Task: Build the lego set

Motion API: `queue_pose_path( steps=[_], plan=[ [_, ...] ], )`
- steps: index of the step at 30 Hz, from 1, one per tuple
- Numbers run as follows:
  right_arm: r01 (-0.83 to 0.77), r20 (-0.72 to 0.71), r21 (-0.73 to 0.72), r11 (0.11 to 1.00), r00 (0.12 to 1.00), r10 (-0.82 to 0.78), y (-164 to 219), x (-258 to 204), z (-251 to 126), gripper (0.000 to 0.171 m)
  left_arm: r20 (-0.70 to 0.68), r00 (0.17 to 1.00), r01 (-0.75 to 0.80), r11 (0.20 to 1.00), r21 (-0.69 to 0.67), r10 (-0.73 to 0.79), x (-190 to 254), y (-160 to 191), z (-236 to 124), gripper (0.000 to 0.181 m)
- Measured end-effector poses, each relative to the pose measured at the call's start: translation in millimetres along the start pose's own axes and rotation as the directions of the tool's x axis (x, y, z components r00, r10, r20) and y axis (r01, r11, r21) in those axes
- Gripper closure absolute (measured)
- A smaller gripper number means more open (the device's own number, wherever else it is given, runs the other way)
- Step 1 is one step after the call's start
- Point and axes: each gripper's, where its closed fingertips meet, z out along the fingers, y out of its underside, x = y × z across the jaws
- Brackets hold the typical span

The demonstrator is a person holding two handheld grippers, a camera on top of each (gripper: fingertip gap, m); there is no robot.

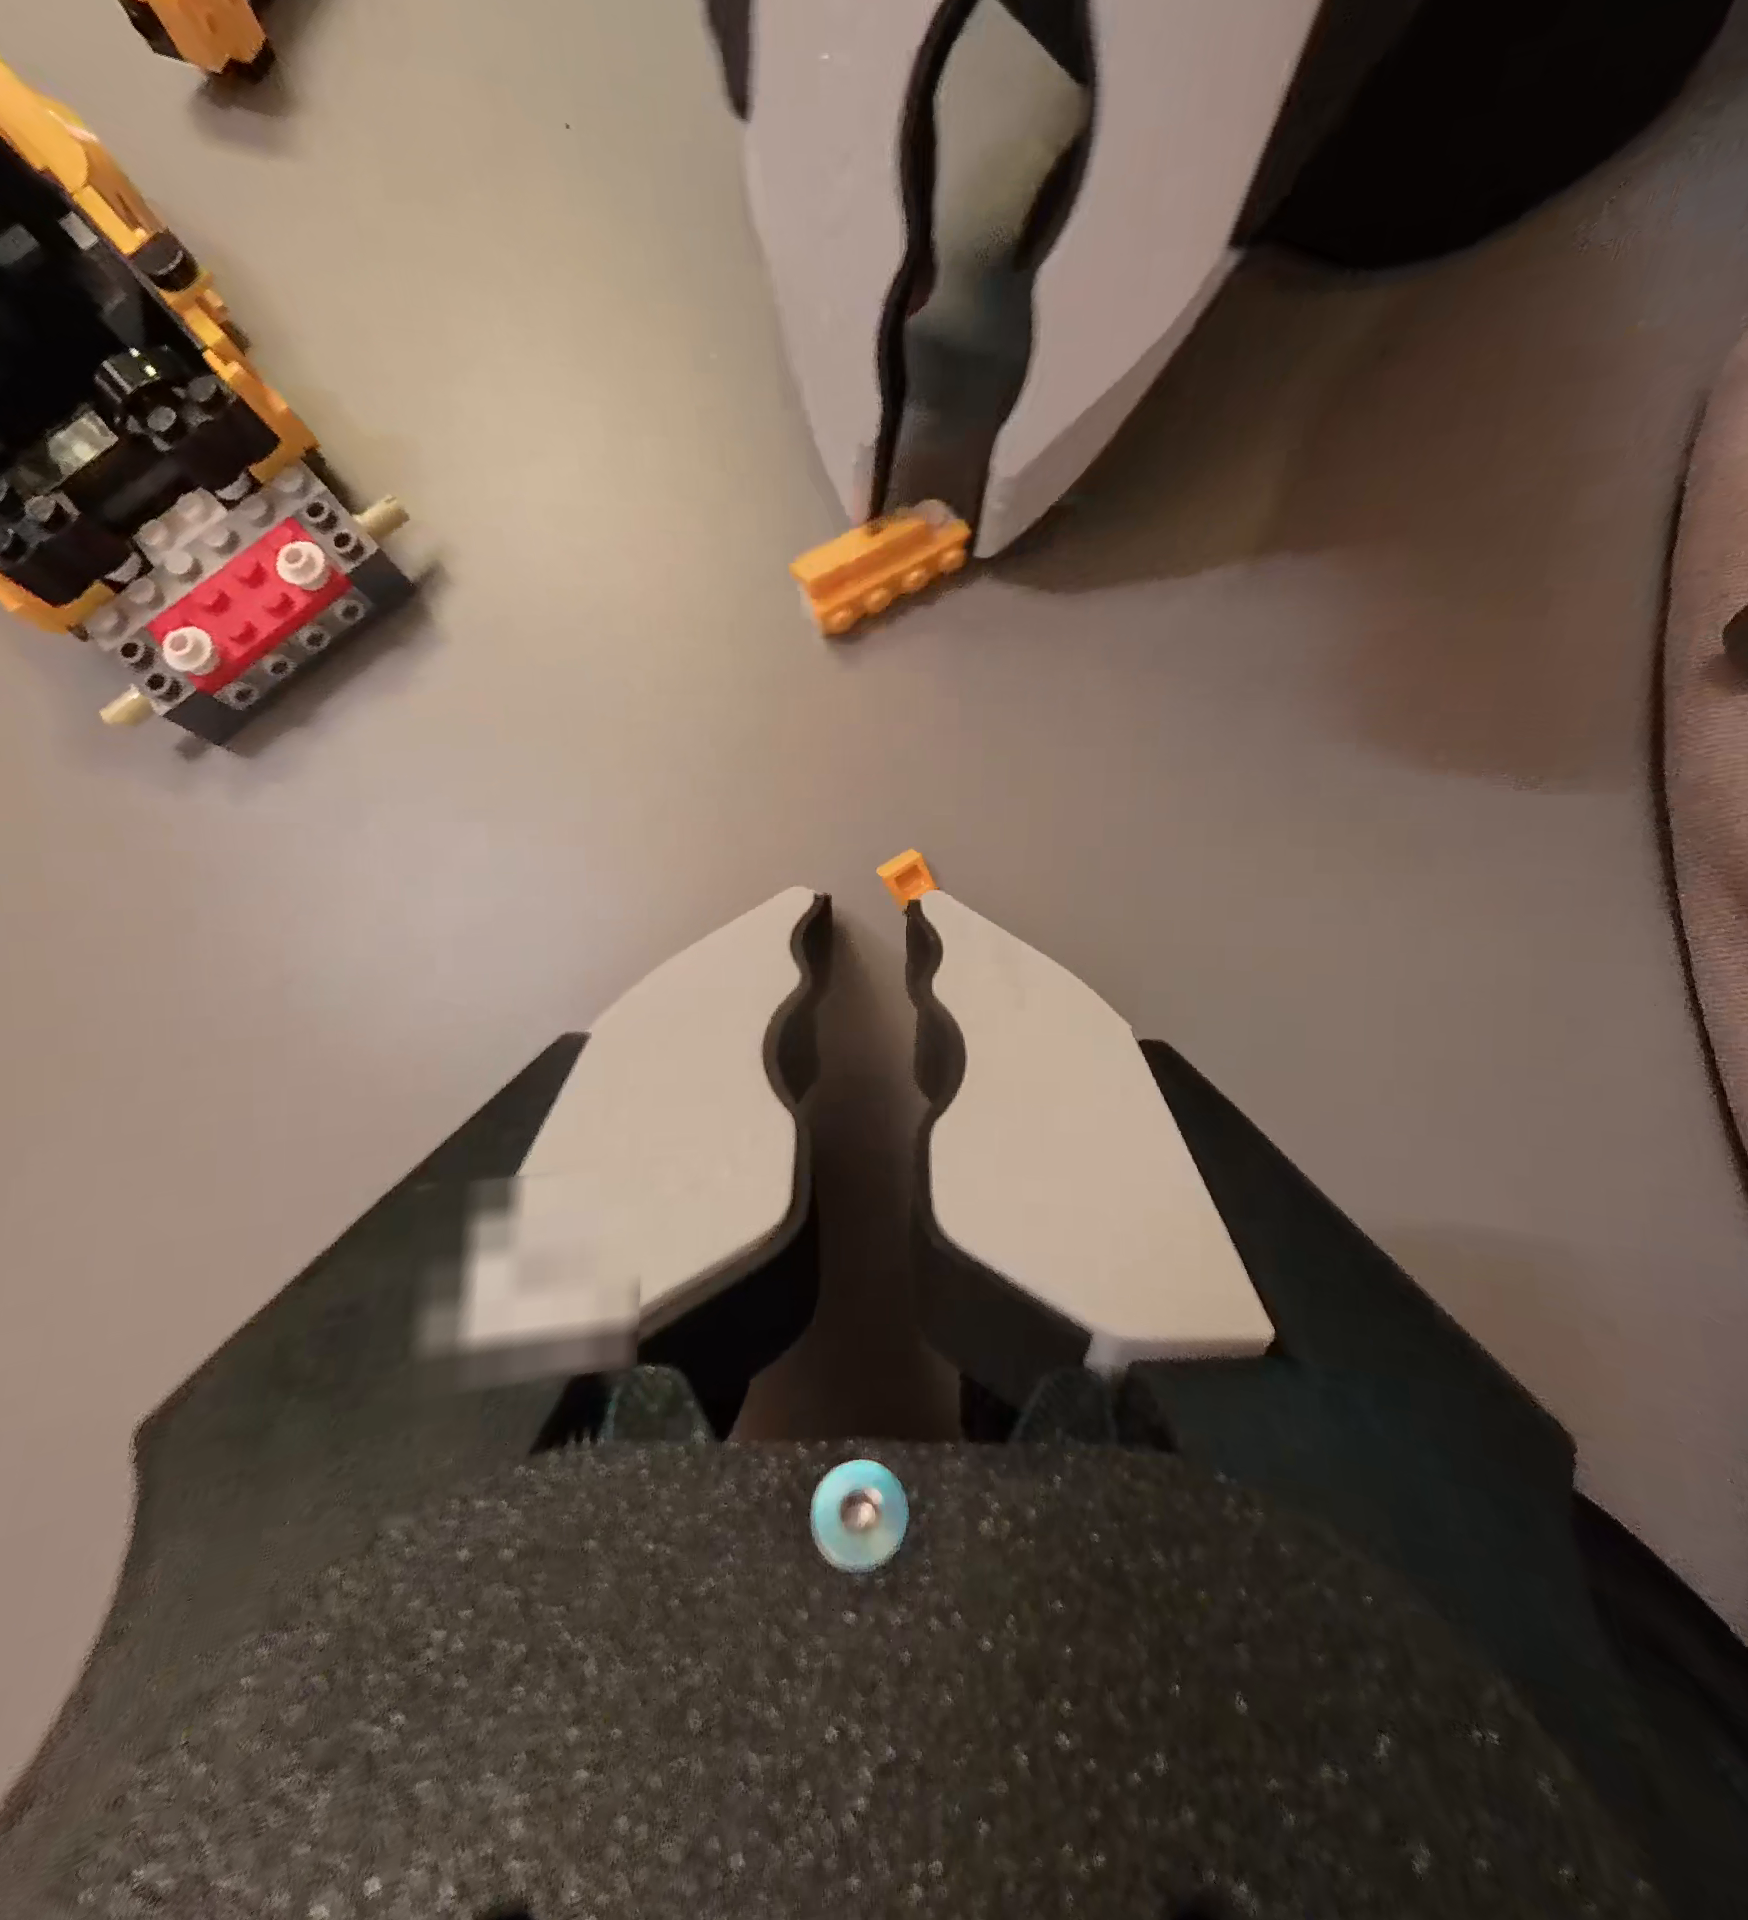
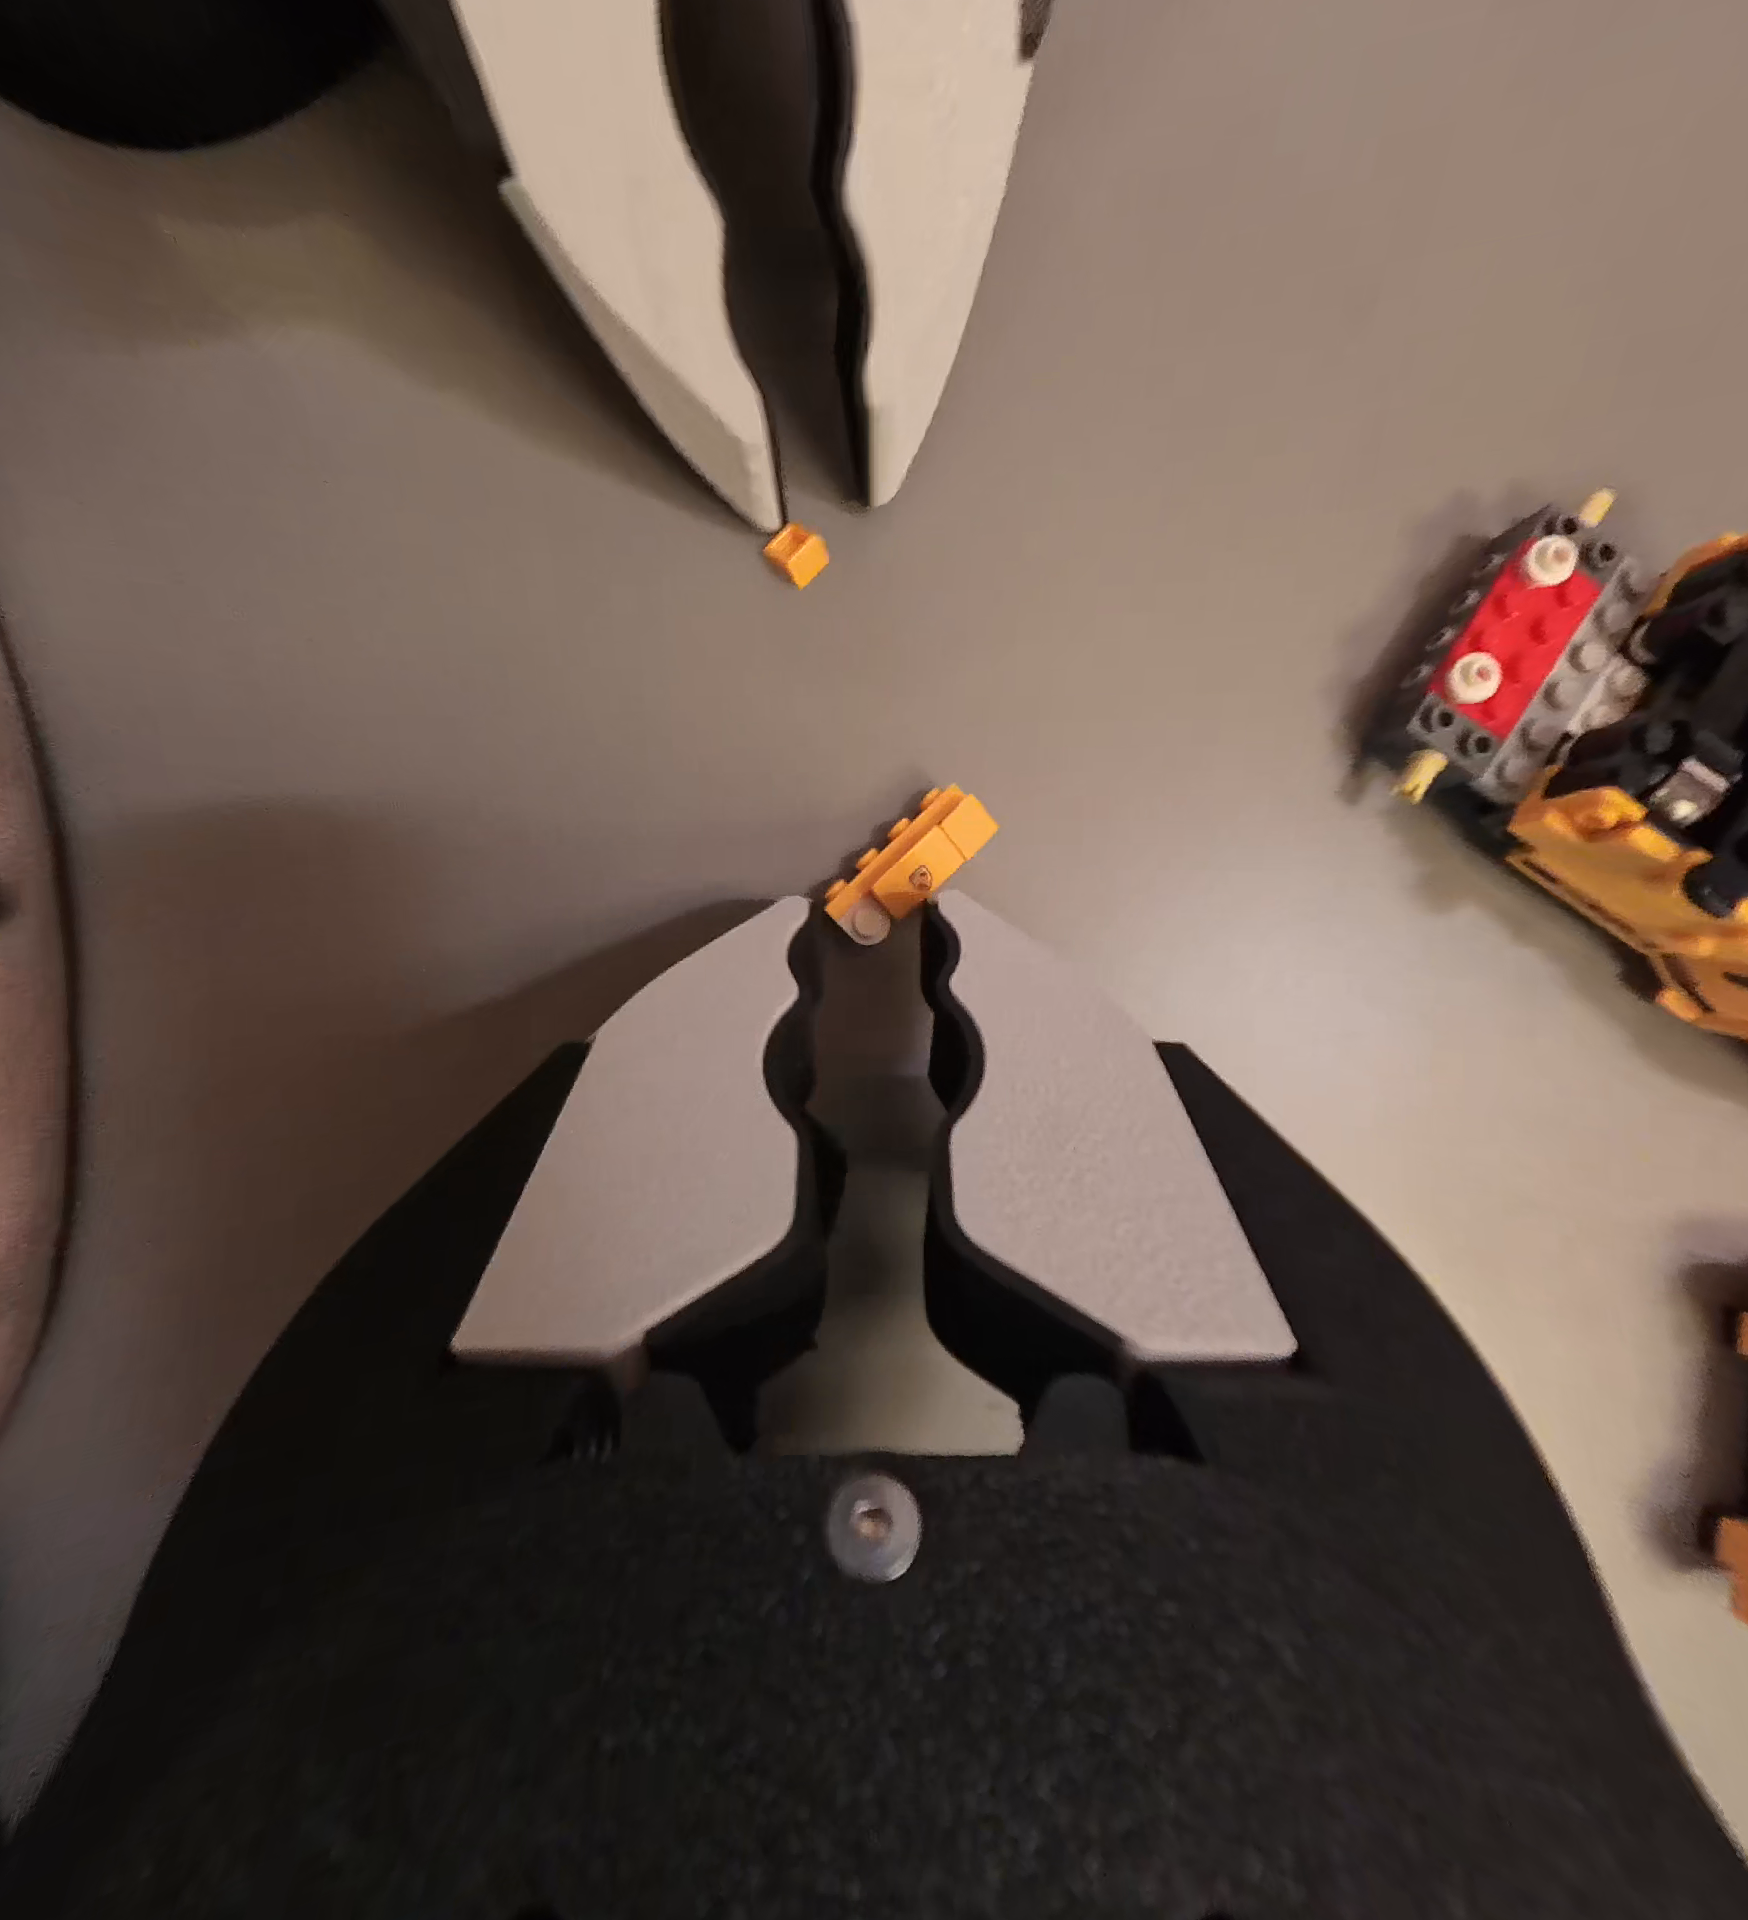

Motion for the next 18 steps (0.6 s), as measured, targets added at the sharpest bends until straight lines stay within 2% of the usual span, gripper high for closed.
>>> queue_pose_path(
  steps=[8, 13, 18],
  plan=[
    [0.033, -0.045, 0.052, 0.998, 0.998, -0.031, -21.8, 29.1, 7.5, 0.151, -0.014, 1.0, -0.016, 1.0, 0.013, 0.016, 6.0, -4.3, 4.0, 0.169],
    [-0.005, -0.064, 0.094, 0.996, 0.998, 0.011, -17.8, 26.9, -2.6, 0.151, -0.027, 1.0, 0.008, 1.0, 0.018, -0.008, 8.3, -7.3, 6.8, 0.169],
    [-0.047, -0.065, 0.163, 0.986, 0.996, 0.058, -17.1, 18.0, -13.0, 0.151, 0.023, 1.0, -0.022, 0.999, 0.045, 0.021, 2.3, -11.8, 4.2, 0.172]
  ],
)
